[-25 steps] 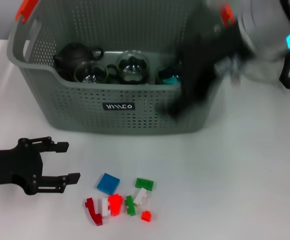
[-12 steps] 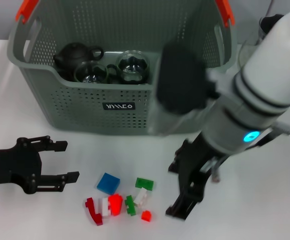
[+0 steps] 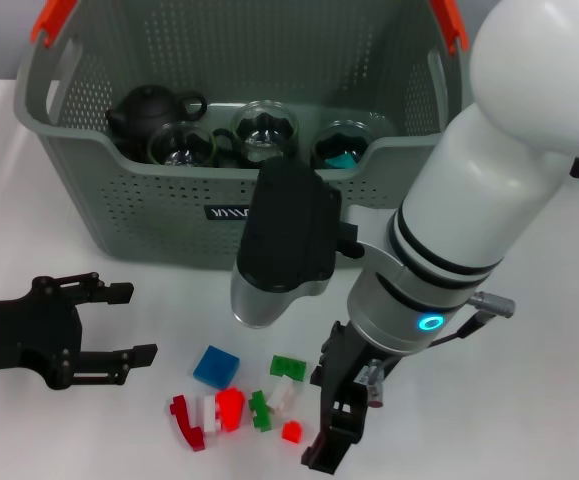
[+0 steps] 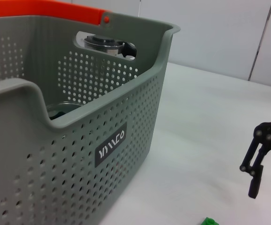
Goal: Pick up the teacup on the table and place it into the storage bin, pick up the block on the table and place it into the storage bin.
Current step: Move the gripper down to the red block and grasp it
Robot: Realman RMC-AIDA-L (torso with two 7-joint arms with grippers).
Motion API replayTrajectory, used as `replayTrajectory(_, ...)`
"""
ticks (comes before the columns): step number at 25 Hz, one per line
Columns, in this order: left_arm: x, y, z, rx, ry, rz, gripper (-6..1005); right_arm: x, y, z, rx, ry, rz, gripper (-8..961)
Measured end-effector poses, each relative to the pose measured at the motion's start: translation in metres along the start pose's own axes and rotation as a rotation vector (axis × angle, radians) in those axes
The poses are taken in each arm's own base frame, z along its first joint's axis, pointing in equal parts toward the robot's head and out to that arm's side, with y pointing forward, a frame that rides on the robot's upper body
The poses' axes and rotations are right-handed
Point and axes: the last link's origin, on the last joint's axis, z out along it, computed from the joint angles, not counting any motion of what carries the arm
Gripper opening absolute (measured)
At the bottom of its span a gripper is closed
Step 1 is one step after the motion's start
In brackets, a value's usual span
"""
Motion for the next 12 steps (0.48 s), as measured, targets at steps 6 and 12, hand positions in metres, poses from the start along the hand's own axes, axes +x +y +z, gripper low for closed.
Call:
replayTrajectory(6,0.000,0.000,0.000,0.000,0.000,0.001,827,-0.003,0.000,0.010,0.020,-0.015,-0.006,894)
replayTrajectory(12,0.000,0.000,0.000,0.001,0.000,0.002,827,-0.002,0.001,0.023,0.034,-0.006,-0.029,895)
